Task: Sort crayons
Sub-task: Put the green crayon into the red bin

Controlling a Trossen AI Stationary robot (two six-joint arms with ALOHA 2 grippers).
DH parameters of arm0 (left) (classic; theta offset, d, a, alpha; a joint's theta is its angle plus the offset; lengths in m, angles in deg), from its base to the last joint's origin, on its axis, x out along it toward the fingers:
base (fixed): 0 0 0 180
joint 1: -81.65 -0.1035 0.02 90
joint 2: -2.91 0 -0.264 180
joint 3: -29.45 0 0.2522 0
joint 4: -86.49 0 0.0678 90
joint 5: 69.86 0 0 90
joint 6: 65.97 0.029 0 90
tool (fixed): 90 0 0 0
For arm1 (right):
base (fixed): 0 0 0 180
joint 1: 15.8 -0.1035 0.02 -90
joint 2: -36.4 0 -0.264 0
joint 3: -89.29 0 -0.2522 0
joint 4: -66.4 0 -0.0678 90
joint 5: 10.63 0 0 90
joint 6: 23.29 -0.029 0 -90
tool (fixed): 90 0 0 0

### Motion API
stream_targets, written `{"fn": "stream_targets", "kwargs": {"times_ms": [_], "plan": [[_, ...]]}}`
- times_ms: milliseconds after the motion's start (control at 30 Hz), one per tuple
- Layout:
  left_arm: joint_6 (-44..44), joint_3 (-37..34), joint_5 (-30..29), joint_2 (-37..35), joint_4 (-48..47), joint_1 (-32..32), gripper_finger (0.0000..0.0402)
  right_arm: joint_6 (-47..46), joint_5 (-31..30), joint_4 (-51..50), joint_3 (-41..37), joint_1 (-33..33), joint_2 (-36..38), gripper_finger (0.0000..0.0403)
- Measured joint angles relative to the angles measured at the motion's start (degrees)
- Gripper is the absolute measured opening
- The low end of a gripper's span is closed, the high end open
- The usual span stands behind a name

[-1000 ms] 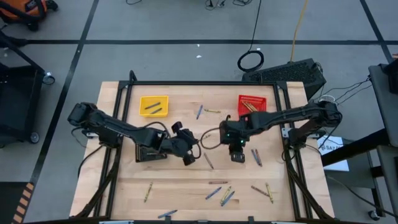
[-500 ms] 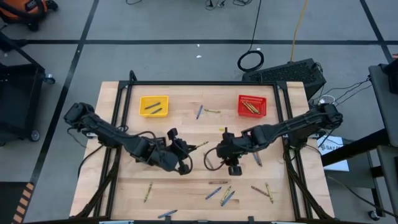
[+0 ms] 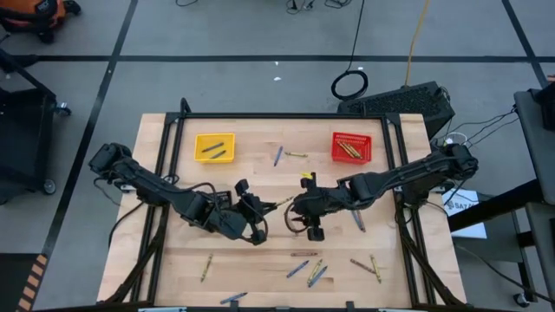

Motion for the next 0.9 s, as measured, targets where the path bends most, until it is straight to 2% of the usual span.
{"fn": "stream_targets", "kwargs": {"times_ms": [267, 400, 633, 767, 900], "plan": [[0.4, 0.0, -1.5, 0.0, 0.1, 0.0, 0.0001, 2.1, -9.4, 1.8, 0.0, -0.2, 0.0, 0.0116], [3.1, 0.0, -6.8, 0.0, 0.1, 0.0, 0.0001, 3.3, -10.9, 3.6, 0.0, -0.2, 0.0, 0.0116], [3.2, 0.0, -8.5, -2.0, -0.3, 0.6, 0.0001, 7.5, -11.3, 8.9, 0.0, -0.2, 0.4, 0.0116], [3.3, 0.0, -10.1, -2.1, -0.1, 1.9, 0.0001, 8.3, -17.8, 9.8, 0.0, -0.2, 1.0, 0.0116], [3.4, 0.0, -11.4, -2.1, -0.2, 2.8, 0.0001, 8.8, -19.8, 11.5, 0.1, -0.1, 2.0, 0.0116]]}}
